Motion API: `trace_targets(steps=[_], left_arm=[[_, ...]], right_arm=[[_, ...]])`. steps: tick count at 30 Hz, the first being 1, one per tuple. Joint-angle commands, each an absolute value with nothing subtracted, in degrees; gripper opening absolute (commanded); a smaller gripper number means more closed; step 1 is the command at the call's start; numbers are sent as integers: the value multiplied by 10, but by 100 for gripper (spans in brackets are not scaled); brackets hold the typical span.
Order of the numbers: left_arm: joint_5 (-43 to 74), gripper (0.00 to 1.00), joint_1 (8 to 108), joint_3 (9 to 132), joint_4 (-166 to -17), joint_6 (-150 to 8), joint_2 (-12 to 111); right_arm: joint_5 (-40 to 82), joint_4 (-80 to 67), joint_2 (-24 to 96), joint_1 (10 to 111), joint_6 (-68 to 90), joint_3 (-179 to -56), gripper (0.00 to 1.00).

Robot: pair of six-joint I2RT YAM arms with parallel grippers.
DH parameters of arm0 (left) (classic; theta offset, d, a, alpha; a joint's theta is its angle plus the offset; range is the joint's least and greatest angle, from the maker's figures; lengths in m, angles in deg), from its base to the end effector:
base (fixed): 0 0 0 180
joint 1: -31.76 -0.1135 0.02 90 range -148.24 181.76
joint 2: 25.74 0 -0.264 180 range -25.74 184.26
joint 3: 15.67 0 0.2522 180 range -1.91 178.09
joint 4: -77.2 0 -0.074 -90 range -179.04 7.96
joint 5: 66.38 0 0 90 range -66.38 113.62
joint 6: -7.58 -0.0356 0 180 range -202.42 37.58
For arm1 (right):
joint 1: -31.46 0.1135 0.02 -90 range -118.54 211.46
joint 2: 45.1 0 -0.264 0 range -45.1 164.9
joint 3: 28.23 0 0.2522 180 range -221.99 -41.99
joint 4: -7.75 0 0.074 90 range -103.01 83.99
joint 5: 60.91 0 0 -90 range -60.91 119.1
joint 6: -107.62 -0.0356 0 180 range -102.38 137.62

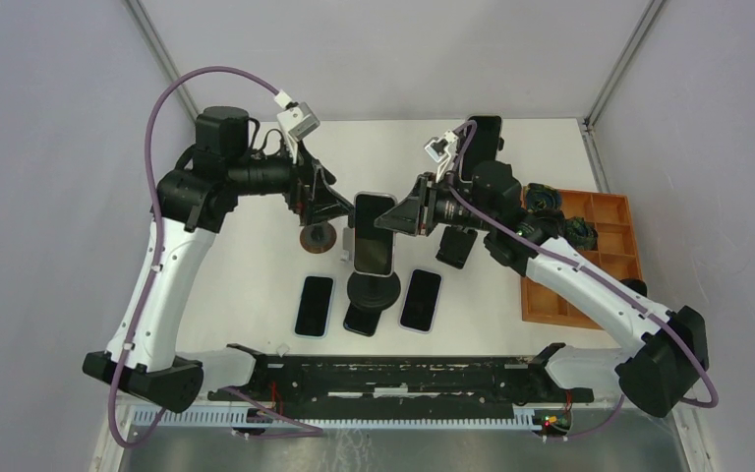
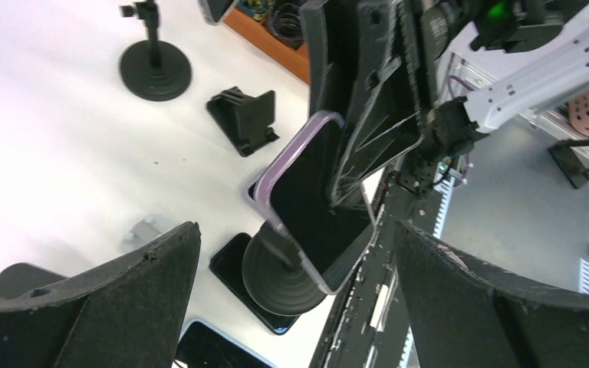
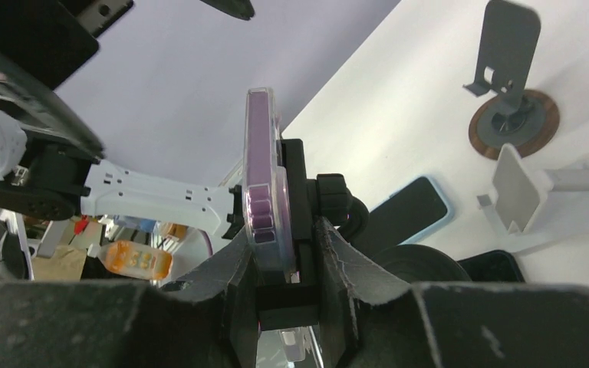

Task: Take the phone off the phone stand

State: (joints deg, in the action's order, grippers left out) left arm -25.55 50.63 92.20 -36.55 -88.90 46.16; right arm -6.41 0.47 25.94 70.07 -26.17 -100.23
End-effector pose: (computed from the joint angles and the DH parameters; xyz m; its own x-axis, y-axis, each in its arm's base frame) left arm 0.2052 -0.0986 0.4635 -0.3804 0.2080 -0.9011 0.8783 0.3863 -0.2816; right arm 0.2127 0.1963 0.3561 -0.7258 0.1414 -0.6733 -0.6328 0.2468 0.7340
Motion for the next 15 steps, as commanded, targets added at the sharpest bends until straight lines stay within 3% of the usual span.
trace_targets(steps=[1,15], left_arm=[[-237,100,486,913,-405,-886,428],[-292,100,480,758,-468,-968,338]], right_arm=[[-71,72,237,694,-299,-1083,0],[-92,239,237,693,-413,-1033,0]])
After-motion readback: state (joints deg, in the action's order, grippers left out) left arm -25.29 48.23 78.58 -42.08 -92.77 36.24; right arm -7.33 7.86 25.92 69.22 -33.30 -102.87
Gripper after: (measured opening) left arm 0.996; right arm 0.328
